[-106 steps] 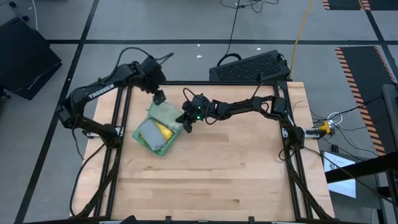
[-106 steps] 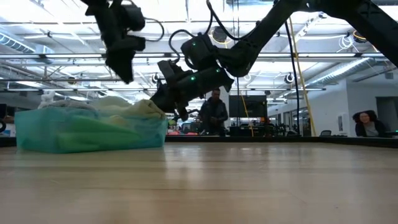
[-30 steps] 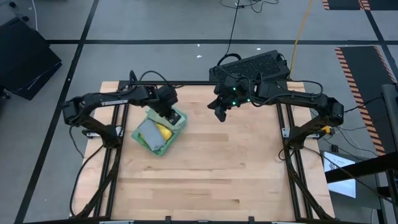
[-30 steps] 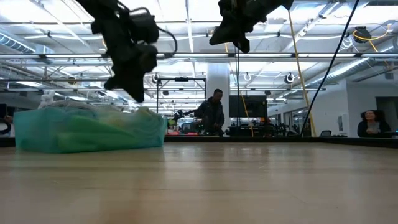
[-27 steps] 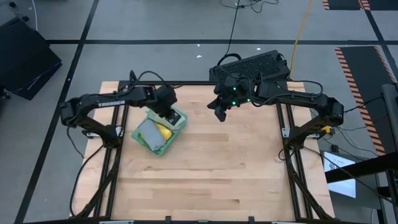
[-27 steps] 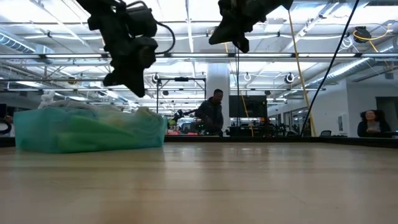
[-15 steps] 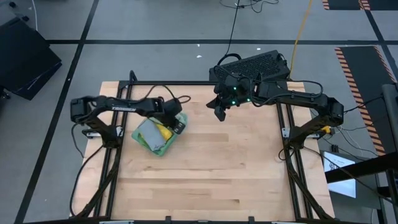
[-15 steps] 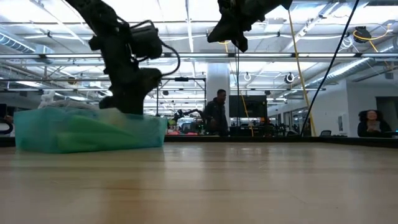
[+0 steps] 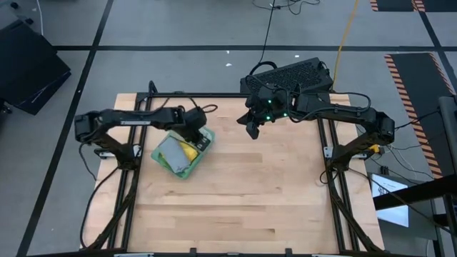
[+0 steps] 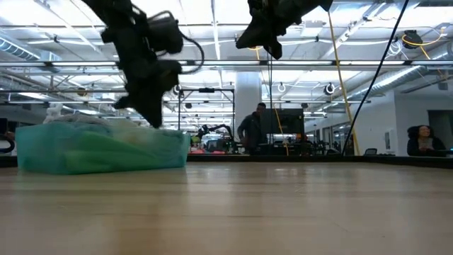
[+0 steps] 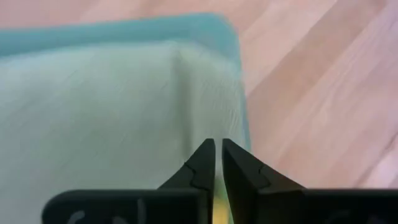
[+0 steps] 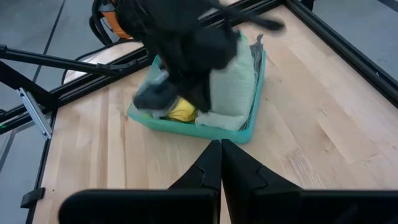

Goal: Fold microfiber towels
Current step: Put the light green microfiber cloth into the green bin, then adjust the green bin on the table

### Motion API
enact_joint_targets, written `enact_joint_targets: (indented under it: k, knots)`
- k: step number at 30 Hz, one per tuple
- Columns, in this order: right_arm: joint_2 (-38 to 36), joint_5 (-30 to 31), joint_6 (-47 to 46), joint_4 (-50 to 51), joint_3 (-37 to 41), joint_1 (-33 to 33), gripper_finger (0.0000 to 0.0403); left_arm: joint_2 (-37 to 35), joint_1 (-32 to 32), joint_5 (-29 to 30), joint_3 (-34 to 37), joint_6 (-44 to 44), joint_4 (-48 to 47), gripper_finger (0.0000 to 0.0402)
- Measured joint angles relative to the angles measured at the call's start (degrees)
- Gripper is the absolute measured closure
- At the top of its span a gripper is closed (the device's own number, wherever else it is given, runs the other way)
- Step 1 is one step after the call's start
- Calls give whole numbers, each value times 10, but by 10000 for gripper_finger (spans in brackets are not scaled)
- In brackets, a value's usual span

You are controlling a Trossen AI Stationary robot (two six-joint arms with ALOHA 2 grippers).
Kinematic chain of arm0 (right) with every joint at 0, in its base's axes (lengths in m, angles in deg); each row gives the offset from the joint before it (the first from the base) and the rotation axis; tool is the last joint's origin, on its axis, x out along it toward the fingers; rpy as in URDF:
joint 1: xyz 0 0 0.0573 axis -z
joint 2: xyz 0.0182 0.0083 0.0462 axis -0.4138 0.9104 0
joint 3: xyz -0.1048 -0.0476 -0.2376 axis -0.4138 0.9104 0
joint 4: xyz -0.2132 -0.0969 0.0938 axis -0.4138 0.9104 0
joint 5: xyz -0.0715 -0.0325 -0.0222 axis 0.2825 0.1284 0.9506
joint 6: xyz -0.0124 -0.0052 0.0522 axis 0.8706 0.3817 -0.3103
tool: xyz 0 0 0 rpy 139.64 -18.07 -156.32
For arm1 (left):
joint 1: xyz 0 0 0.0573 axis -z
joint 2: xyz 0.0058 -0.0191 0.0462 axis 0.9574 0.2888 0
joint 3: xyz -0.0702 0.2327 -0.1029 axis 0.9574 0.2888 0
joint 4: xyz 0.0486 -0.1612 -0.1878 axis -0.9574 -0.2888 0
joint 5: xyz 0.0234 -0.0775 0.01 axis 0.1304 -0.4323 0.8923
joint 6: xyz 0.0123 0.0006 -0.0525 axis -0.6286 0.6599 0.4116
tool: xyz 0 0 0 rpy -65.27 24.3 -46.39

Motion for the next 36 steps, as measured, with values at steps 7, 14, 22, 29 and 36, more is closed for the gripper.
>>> enact_joint_targets:
  k: [7, 14, 22, 29, 36]
  knots:
    - [0, 0, 0, 2, 0, 0, 403, -46, -9, 122, -46, 25, -134, 371]
    - [0, 0, 1, 2, 0, 0, 403, -7, -63, 119, 11, 38, -133, 371]
    - [0, 0, 4, 4, 0, 0, 403, 4, -71, 90, 42, 17, -86, 371]
    - [-15, 0, -1, -13, 0, 0, 403, -55, -81, 97, -51, -34, -205, 371]
    - [-75, 18, 13, -22, 0, 0, 403, -160, -64, 107, -164, -81, -225, 371]
